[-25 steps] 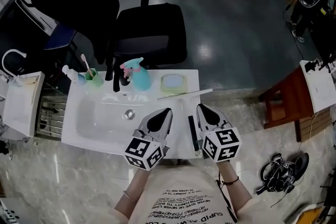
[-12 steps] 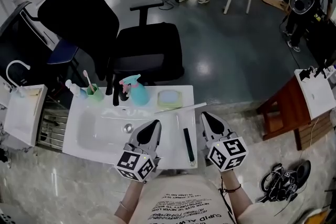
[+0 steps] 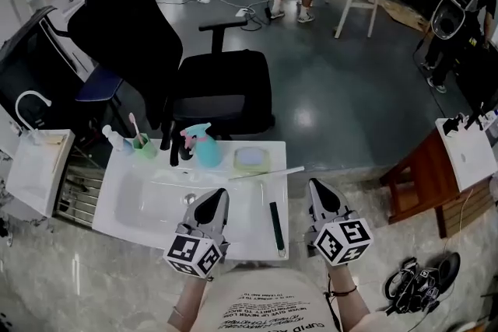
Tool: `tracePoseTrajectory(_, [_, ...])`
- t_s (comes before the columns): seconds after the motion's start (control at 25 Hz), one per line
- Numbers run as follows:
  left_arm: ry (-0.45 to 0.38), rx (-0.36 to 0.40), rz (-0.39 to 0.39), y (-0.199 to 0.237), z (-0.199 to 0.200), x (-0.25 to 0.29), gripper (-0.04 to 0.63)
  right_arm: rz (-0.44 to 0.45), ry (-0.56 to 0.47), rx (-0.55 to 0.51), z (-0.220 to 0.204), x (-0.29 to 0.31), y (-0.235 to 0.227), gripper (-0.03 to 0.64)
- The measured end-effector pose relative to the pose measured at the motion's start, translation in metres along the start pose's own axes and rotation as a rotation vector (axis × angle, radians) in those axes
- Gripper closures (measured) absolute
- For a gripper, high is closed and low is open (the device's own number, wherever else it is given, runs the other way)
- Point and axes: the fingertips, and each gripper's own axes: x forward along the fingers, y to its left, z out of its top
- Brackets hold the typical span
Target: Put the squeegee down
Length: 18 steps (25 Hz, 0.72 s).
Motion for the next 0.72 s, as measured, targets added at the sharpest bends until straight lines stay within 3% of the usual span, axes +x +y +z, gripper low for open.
tracePoseTrajectory(0.72, [-0.013, 0.030, 0.041, 0.000, 0.008, -0.009, 0.572, 0.007, -0.036, -0.030, 0.011, -0.007, 0.002, 0.614])
